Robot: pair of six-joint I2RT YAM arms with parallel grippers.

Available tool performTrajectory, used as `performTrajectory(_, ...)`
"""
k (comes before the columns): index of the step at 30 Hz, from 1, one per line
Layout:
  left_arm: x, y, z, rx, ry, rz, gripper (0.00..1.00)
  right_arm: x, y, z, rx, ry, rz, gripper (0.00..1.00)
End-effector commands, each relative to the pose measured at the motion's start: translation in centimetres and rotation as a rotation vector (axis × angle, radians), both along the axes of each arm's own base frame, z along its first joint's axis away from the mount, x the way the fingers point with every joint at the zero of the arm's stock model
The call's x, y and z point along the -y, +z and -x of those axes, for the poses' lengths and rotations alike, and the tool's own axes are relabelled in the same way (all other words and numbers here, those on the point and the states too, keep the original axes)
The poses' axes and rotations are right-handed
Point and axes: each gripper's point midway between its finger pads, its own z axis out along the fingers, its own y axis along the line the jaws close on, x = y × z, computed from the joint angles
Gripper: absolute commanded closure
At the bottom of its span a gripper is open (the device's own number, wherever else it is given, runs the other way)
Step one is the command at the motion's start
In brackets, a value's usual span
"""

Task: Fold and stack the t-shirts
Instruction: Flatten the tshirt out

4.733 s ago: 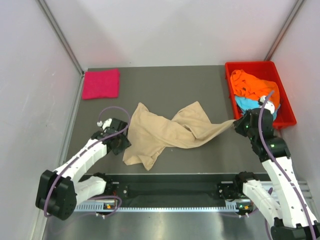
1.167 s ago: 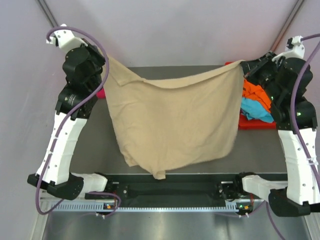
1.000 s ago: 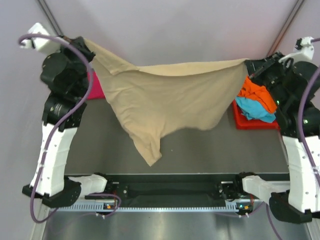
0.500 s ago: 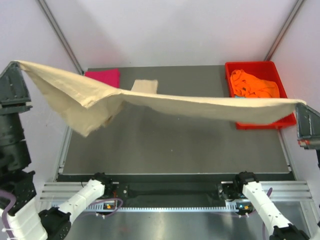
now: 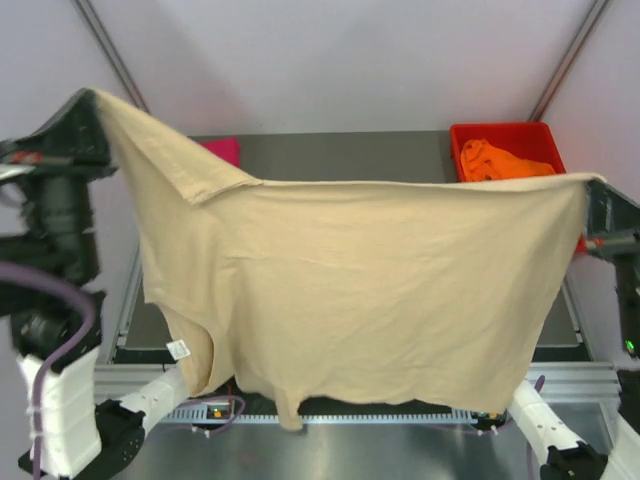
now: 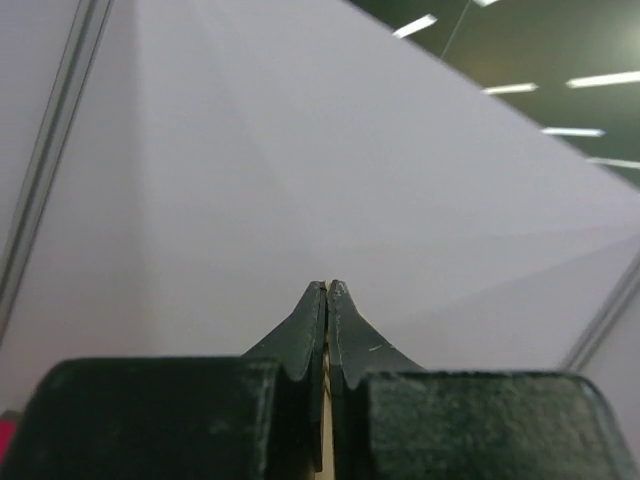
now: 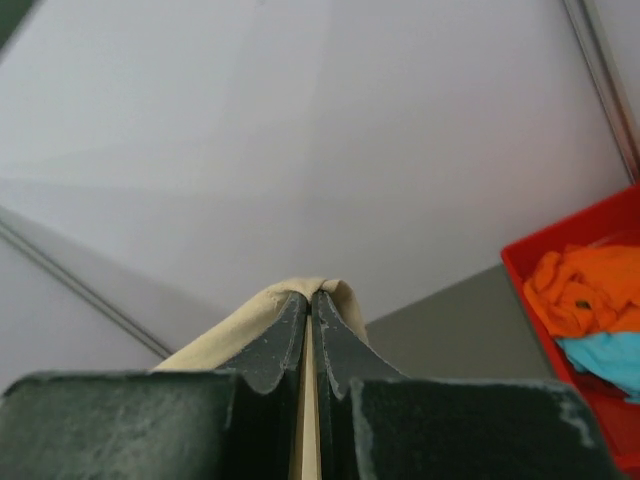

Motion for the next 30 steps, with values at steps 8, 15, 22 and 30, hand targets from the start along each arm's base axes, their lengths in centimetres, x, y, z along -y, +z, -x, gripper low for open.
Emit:
performTrajectory(8,5.1,-21.4,-24.7,-0.491,0.248,-0.302,1.0,-3.2,-14.0,-22.3,-0.289,-0.012,0.047,1.0)
performTrajectory(15,4.9,-36.6,-36.6,-0.748,0.118,-0.241,1.0,-6.5,-26.2,-35.0,-0.459,0.148,0.1,1.0)
performTrajectory(22,4.2,-40.8,-42.7,-0.86,0.067,-0.174,1.0,-8.3,-38.1,-44.9,-0.664,0.351,0.059,1.0)
performTrajectory(30,3.5,-44.6,-43.6,-1.025,0.063,-0.101,1.0,-8.1,-41.4,-48.7,-0.714,0.363,0.089,1.0)
